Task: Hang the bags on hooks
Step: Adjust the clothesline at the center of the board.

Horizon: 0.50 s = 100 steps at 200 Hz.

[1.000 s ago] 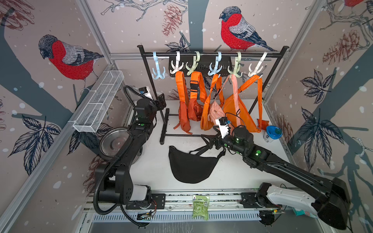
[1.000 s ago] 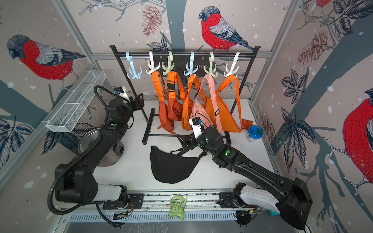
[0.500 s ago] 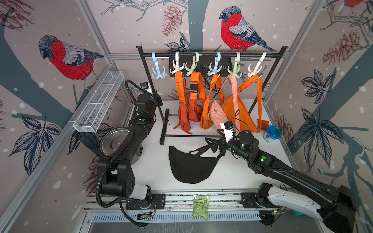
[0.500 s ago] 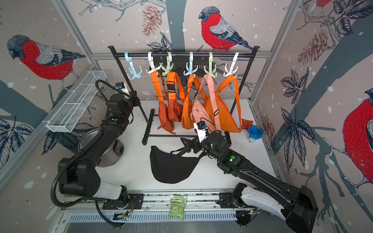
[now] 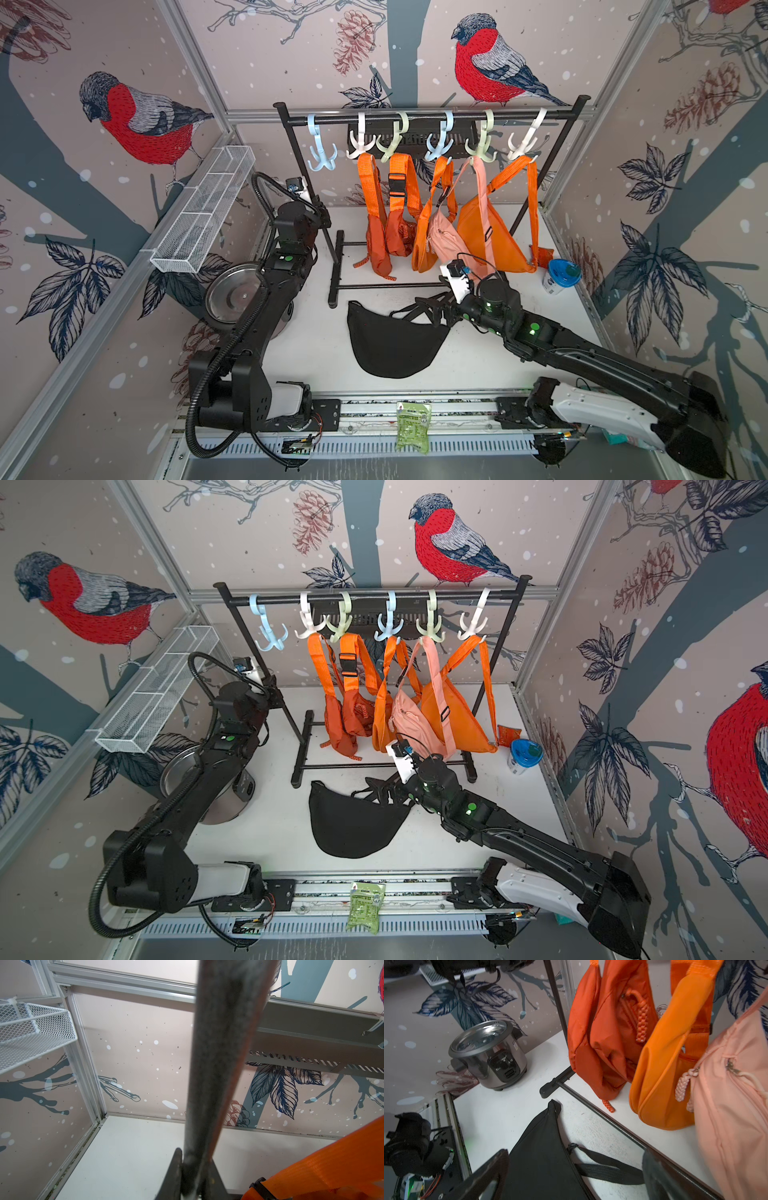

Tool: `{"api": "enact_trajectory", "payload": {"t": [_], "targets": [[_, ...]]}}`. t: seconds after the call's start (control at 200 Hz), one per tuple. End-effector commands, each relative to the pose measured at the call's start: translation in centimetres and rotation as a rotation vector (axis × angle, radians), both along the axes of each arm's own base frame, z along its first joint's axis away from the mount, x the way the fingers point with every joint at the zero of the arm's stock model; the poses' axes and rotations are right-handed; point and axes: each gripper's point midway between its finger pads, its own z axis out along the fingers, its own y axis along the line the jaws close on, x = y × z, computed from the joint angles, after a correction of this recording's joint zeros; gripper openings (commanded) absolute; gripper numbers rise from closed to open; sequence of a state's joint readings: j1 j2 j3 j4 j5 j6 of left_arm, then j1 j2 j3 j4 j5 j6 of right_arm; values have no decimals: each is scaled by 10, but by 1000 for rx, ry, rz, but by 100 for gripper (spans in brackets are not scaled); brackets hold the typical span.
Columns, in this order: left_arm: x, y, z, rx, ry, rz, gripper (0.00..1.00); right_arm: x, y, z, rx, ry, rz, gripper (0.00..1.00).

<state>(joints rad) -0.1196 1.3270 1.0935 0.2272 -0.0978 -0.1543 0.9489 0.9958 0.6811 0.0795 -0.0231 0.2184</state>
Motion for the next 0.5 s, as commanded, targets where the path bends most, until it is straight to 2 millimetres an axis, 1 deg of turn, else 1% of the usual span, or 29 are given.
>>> {"api": "enact_trajectory", "payload": {"t": [0.0,0.045,0.22,0.3,0.32,0.34,0.36,0.405,0.43,0.455,0.495], "targets": [[-4,-4,4,-65,-11,-20,12,-14,9,-20,-106,-22,58,99],[-6,-5,4,-75,-5,-27,12,-20,14,-28,-141,-21,74,99],[-12,-7,9,-92,-21,-43,13,-42,35,-70,-278,15,146,99],[-15,-8,10,-96,-18,-49,14,-51,44,-90,-338,39,182,99],[-16,-8,11,-97,-17,-51,16,-53,47,-91,-345,42,192,99],[-16,-9,11,-99,-15,-54,20,-56,50,-101,-375,55,204,99],[-17,-9,11,-103,-12,-56,26,-59,54,-105,-392,63,216,99],[-19,-11,13,-106,-9,-67,47,-65,61,-116,-434,74,229,99],[-21,-11,13,-110,-6,-71,56,-67,66,-121,-458,74,229,99],[-22,-12,14,-116,-1,-73,62,-70,71,-126,-483,71,231,99],[-26,-11,15,-127,3,-70,67,-77,78,-135,-526,66,244,99]]}}
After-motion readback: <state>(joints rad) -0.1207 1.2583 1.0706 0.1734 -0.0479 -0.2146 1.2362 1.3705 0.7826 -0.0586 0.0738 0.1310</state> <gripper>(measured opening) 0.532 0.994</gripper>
